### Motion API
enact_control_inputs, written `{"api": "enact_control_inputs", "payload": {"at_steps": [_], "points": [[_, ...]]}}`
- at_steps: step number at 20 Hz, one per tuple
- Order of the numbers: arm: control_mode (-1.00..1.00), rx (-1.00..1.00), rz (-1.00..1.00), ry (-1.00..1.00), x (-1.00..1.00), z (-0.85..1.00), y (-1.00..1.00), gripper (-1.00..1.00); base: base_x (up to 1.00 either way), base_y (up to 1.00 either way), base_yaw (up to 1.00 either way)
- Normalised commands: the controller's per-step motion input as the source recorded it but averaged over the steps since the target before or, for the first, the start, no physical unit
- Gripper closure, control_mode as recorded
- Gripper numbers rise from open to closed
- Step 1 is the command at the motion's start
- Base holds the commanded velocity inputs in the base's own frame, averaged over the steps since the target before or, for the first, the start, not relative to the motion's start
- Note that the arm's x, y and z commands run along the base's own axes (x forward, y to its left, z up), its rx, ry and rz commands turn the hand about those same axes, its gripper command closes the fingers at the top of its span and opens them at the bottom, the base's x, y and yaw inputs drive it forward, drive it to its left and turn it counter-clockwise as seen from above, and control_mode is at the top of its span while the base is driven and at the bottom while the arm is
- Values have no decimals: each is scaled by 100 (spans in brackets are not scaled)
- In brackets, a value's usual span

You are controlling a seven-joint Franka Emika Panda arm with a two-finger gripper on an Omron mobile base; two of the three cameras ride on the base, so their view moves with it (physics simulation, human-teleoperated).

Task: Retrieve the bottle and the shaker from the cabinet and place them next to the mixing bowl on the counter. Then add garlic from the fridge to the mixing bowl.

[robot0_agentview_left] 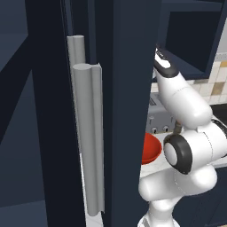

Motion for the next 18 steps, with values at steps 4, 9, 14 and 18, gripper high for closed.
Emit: {"api": "enact_control_inputs", "payload": {"at_steps": [4, 9, 14, 18], "points": [[-100, 0, 0, 3, 13, 0, 20, -100, 0, 0, 0], [-100, 0, 0, 0, 0, 0, 0, 100, 0, 0, 0], [-100, 0, 0, 0, 0, 0, 0, 100, 0, 0, 0], [-100, 0, 0, 0, -1, 0, -5, 100, 0, 0, 0]]}}
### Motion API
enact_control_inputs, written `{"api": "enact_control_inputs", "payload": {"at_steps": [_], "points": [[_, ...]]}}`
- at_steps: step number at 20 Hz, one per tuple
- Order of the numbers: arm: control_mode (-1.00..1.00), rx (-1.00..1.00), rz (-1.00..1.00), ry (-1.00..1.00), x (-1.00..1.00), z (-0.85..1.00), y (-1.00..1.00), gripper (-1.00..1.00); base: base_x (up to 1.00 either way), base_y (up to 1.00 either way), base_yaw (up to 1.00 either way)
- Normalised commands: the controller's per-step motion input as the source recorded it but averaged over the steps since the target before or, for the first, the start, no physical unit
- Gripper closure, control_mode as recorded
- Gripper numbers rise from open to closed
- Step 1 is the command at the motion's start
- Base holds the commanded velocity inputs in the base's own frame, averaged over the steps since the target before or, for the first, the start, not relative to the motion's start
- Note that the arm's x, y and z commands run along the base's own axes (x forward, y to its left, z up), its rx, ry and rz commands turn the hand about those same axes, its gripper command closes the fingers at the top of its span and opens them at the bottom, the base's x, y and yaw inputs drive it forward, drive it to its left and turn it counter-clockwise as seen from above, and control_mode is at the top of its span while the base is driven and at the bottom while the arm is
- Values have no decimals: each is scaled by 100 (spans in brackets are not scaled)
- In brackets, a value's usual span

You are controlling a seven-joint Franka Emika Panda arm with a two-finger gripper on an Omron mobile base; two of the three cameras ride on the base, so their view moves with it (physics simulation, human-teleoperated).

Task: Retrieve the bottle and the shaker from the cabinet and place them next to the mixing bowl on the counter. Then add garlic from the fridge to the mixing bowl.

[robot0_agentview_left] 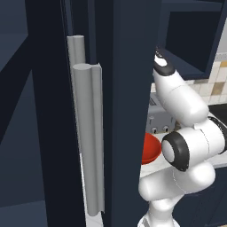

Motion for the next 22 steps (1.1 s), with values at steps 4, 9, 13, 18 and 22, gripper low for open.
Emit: {"api": "enact_control_inputs", "payload": {"at_steps": [4, 9, 13, 18, 22], "points": [[-100, 0, -7, 0, -22, 0, -25, 100, 0, 0, 0], [-100, 2, -12, 9, -36, 13, -67, 100, 0, 0, 0], [-100, 1, -20, 20, -52, 35, -68, 100, 0, 0, 0], [-100, 0, -30, 28, -46, 9, -77, 100, 0, 0, 0], [-100, 0, -34, 24, -55, 0, -71, 100, 0, 0, 0]]}}
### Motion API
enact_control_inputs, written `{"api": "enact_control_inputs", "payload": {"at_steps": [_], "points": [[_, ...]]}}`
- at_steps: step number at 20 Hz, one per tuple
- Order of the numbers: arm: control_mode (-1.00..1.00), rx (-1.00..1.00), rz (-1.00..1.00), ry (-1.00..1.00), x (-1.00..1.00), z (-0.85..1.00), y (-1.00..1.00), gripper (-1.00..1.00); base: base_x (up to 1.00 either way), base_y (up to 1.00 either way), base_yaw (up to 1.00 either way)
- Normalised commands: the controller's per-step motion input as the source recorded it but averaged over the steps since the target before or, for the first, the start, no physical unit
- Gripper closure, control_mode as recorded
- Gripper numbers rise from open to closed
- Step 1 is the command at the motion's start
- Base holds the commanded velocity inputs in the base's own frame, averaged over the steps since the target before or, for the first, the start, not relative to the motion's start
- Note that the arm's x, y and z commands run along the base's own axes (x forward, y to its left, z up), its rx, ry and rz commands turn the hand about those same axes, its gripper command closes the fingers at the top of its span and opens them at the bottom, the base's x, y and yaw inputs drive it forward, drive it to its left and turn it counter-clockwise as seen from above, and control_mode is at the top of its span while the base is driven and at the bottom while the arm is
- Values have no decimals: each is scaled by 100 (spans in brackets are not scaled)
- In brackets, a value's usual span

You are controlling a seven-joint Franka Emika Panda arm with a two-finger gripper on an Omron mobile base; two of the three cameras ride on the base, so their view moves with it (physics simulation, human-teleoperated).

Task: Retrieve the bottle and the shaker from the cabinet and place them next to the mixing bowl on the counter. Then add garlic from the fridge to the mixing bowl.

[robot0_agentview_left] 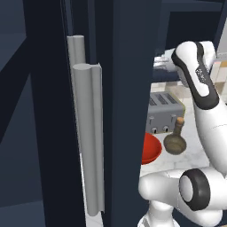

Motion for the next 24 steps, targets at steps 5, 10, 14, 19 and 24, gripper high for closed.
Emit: {"api": "enact_control_inputs", "payload": {"at_steps": [5, 10, 14, 19, 24], "points": [[-100, 0, -33, 20, -67, 0, -71, 100, 0, 0, 0], [-100, 0, -31, 22, -73, -2, -29, 100, 0, 0, 0], [-100, -3, -30, 20, -38, -42, 0, 100, 0, 0, 0], [-100, -7, -20, 15, 0, -89, 6, 100, 0, 0, 0], [-100, -5, -6, 12, 1, -87, 23, 100, 0, 0, 0]]}}
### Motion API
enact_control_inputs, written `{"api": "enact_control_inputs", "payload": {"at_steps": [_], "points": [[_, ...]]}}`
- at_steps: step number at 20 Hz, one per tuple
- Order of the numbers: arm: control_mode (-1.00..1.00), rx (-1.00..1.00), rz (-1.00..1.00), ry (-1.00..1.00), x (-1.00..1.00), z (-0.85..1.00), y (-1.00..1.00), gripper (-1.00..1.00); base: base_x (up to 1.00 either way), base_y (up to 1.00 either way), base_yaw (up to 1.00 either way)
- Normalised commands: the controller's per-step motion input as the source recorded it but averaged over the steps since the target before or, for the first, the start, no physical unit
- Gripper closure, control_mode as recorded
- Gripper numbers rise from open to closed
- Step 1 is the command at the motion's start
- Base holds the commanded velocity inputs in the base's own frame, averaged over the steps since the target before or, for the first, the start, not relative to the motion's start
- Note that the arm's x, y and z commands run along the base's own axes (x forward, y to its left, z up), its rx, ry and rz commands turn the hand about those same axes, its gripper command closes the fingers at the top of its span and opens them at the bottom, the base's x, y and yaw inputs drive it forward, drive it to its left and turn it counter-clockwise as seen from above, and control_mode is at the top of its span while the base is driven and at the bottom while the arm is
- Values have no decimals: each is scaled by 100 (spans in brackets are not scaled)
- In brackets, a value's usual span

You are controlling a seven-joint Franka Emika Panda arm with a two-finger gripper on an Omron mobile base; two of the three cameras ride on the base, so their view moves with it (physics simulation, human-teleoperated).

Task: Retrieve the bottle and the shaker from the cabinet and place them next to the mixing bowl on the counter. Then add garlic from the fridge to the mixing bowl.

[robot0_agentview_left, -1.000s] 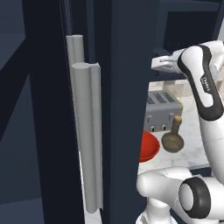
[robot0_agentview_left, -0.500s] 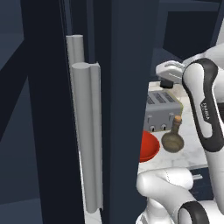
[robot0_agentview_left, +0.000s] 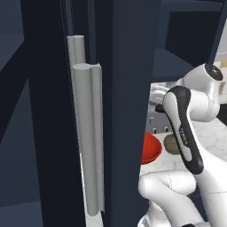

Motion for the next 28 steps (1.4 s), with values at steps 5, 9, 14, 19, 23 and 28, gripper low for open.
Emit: {"api": "enact_control_inputs", "payload": {"at_steps": [5, 9, 14, 19, 23, 28], "points": [[-100, -7, 0, 6, 5, -62, 43, 100, 0, 0, 0], [-100, -8, 0, 0, 31, -51, 66, 100, 0, 0, 0], [-100, -10, 0, 0, 44, -53, 69, 100, 0, 0, 0], [-100, -5, 0, 0, 58, -49, 33, 100, 0, 0, 0], [-100, -4, -2, -2, 61, -40, 35, 100, 0, 0, 0], [-100, -2, -12, -13, 21, -7, 45, 100, 0, 0, 0]]}}
